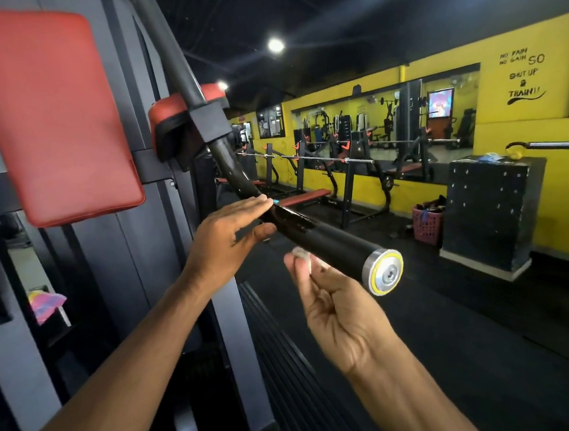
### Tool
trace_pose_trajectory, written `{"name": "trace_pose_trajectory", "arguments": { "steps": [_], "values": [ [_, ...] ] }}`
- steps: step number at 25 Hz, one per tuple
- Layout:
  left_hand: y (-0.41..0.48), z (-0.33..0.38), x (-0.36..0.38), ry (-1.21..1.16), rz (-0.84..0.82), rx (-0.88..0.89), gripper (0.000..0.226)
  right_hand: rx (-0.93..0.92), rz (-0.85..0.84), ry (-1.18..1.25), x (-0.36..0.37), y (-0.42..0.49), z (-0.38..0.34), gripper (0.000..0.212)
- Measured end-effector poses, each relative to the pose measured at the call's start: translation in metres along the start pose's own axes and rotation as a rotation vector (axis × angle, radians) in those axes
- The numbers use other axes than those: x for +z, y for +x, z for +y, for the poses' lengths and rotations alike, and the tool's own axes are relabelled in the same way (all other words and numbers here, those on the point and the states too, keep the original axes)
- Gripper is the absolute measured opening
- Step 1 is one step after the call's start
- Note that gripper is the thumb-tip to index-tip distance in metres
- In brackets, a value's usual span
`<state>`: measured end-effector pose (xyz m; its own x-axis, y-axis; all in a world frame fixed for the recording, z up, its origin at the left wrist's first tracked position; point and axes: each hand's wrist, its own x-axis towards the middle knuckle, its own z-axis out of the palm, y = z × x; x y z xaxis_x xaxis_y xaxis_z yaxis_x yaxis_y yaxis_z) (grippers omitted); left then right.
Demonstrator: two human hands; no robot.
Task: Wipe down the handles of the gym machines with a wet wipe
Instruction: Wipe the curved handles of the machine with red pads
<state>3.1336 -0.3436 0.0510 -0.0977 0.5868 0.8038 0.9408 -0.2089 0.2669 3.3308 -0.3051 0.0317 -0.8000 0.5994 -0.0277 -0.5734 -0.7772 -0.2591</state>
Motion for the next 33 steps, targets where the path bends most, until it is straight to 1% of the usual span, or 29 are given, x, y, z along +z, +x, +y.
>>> {"name": "trace_pose_trajectory", "arguments": {
  "steps": [2, 4, 7, 8, 9, 11, 12, 16, 17, 18, 19, 20, 21, 23, 25, 27, 29, 30, 31, 33],
  "values": [
    [0.002, 0.000, -0.002, 0.009, 0.005, 0.003, 0.054, 0.020, -0.015, 0.018, 0.003, -0.003, 0.001, 0.043],
    [-0.001, 0.001, -0.003, 0.024, -0.013, 0.014, 0.055, 0.035, 0.022, 0.016, 0.001, -0.007, 0.002, 0.041],
    [0.001, 0.003, -0.006, 0.034, -0.032, 0.022, 0.056, -0.019, 0.015, 0.033, -0.002, -0.015, 0.004, 0.053],
    [0.001, 0.005, -0.006, 0.024, -0.028, 0.008, 0.056, -0.061, 0.014, 0.011, -0.005, -0.016, 0.005, 0.051],
    [0.001, 0.007, -0.006, 0.013, -0.027, -0.006, 0.057, -0.126, 0.036, -0.038, -0.008, -0.019, 0.006, 0.043],
    [0.000, 0.010, -0.006, 0.009, -0.028, -0.005, 0.058, -0.333, 0.092, -0.159, -0.011, -0.023, 0.006, 0.022],
    [-0.002, 0.010, -0.006, 0.008, -0.028, 0.000, 0.058, -0.440, 0.089, -0.222, -0.014, -0.027, 0.008, 0.021],
    [-0.003, 0.011, -0.006, -0.005, -0.034, -0.017, 0.059, -0.755, -0.095, -0.494, -0.023, -0.017, -0.001, 0.026],
    [-0.001, 0.011, -0.005, -0.002, -0.036, -0.022, 0.059, -0.836, -0.187, -0.594, -0.023, -0.008, -0.012, 0.025],
    [0.000, 0.012, -0.005, 0.000, -0.031, -0.027, 0.059, -0.895, -0.317, -0.744, -0.022, 0.002, -0.027, 0.023],
    [0.000, 0.013, -0.004, 0.001, -0.024, -0.029, 0.059, -0.916, -0.463, -0.929, -0.017, 0.009, -0.045, 0.022],
    [0.000, 0.013, -0.004, 0.003, -0.020, -0.029, 0.059, -0.897, -0.574, -1.117, -0.011, 0.014, -0.065, 0.023],
    [0.000, 0.013, -0.005, 0.008, -0.021, -0.024, 0.059, -0.855, -0.648, -1.282, -0.004, 0.014, -0.083, 0.023],
    [-0.001, 0.012, -0.005, 0.015, -0.028, -0.006, 0.057, -0.831, -0.728, -1.556, 0.008, 0.015, -0.106, 0.021],
    [0.000, 0.009, -0.006, 0.030, -0.019, 0.011, 0.056, -0.847, -0.788, -1.828, 0.025, 0.019, -0.111, 0.025],
    [-0.001, 0.007, -0.004, 0.053, -0.046, 0.045, 0.056, -0.730, -0.833, -1.996, 0.045, 0.019, -0.117, 0.031],
    [-0.004, 0.003, -0.004, 0.077, -0.072, 0.078, 0.055, -0.589, -0.971, -2.110, 0.066, 0.013, -0.125, 0.027],
    [-0.003, 0.002, -0.005, 0.082, -0.074, 0.086, 0.053, -0.539, -1.014, -2.166, 0.074, 0.010, -0.126, 0.024],
    [-0.001, 0.001, -0.006, 0.080, -0.057, 0.090, 0.052, -0.536, -1.035, -2.233, 0.081, 0.008, -0.124, 0.025],
    [0.002, 0.002, -0.006, 0.075, -0.004, 0.099, 0.049, -0.611, -1.048, -2.334, 0.093, 0.005, -0.115, 0.032]
  ]
}}
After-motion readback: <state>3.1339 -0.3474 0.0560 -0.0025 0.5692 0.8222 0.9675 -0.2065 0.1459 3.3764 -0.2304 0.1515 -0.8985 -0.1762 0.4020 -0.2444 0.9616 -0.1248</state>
